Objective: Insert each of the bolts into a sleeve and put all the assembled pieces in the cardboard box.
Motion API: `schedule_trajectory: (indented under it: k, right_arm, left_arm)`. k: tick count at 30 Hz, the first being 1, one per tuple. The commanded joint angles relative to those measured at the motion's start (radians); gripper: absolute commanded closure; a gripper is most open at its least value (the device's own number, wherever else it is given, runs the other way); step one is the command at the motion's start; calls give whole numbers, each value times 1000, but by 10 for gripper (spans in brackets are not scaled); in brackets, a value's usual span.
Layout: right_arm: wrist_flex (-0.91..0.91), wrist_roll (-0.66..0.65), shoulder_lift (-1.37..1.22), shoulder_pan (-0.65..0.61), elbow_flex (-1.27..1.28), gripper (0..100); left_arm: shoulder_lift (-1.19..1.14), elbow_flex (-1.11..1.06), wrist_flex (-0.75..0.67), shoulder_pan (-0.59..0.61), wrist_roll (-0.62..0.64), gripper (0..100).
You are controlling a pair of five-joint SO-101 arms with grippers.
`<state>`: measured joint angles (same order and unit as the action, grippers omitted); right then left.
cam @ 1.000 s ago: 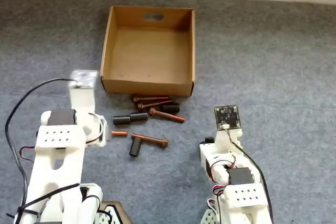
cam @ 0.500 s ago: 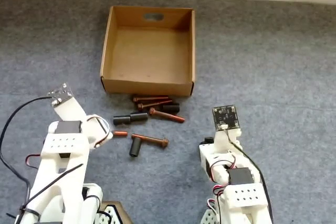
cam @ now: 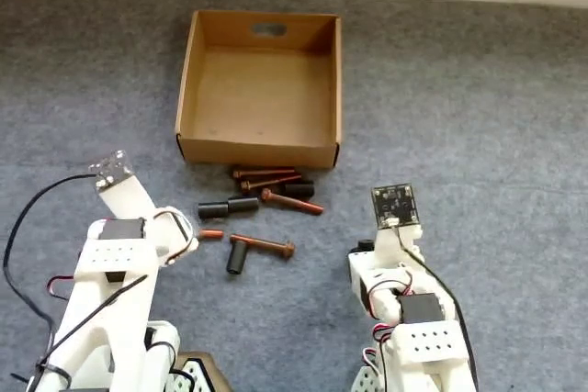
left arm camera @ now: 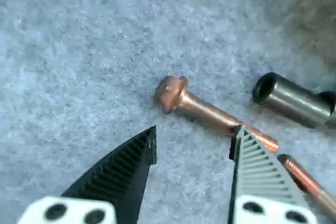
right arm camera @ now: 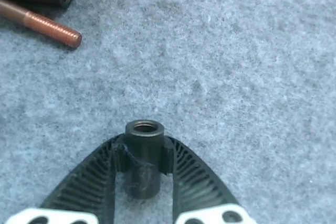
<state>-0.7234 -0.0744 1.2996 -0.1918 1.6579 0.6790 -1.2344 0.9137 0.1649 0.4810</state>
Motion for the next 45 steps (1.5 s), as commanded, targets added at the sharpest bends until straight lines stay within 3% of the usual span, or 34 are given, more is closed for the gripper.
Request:
schedule_trajectory:
  k: [1, 7, 13, 20, 25, 40, 45]
  right_arm:
    - [13, -15, 7, 2, -2, 993]
    - [13, -17, 7, 2, -2, 993]
    - [13, -17, 7, 2, -2, 993]
    - [13, -17, 7, 2, -2, 993]
    - [13, -17, 7, 2, -2, 993]
    - [13, -17, 7, 2, -2, 993]
    - [13, -17, 7, 2, -2, 993]
  left_arm:
    - [-1, 1, -20, 18, -26, 758]
    - [-2, -27, -124, 82, -26, 758]
    - [-2, -41, -127, 85, -18, 759]
    - [-1, -15, -150, 79, 120, 759]
    - [-1, -18, -209, 79, 117, 759]
    - [-4, -19, -212, 76, 120, 759]
    - [-4, -19, -207, 19, 121, 759]
